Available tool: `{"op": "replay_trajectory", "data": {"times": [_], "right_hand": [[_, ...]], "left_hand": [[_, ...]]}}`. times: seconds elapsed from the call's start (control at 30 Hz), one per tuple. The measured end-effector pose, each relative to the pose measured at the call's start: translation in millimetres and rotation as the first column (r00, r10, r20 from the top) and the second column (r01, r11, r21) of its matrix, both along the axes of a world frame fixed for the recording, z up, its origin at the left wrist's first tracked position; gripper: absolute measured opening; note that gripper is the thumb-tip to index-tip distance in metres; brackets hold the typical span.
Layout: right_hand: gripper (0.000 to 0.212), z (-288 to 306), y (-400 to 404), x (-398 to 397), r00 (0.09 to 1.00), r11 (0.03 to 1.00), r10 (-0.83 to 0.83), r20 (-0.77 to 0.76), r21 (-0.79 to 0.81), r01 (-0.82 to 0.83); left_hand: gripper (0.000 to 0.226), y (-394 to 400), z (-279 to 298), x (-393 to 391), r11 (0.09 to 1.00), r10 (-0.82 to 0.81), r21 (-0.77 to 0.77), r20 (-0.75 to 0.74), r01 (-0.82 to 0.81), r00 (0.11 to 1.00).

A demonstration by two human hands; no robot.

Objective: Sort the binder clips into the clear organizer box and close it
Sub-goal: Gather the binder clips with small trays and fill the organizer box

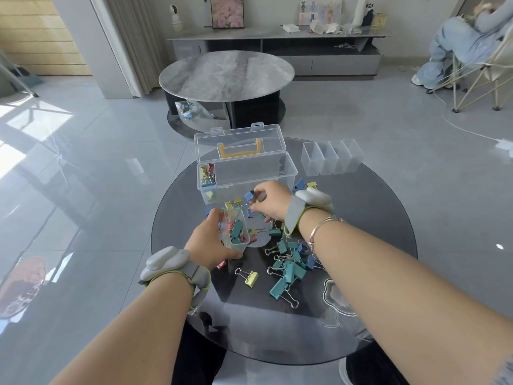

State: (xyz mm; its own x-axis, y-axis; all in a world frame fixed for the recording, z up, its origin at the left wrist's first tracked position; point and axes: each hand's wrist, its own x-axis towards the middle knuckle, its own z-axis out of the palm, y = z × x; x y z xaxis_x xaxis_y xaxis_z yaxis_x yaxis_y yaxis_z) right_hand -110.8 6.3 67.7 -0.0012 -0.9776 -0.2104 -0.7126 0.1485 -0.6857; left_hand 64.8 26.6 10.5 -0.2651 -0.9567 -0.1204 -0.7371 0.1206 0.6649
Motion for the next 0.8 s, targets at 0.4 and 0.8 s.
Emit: {"op": "replay_trajectory", "data": {"times": [0.4,0.8], "right_hand": [[0.025,11.9,11.6,19.6,0.796,0.949,-0.163,0.584,0.314,-0.036],[0.018,10.5,10.9,13.3,0.867,0.97,-0.152,0.474,0.238,0.04]], "left_hand": [[0.08,0.5,0.0,-3.7,1.0,0.021,0.004,-0.005,-0.021,1.0],[0.082,0.3,-1.2,-2.6,1.0,0.016,0.005,-0.017,-0.016,1.0]]}}
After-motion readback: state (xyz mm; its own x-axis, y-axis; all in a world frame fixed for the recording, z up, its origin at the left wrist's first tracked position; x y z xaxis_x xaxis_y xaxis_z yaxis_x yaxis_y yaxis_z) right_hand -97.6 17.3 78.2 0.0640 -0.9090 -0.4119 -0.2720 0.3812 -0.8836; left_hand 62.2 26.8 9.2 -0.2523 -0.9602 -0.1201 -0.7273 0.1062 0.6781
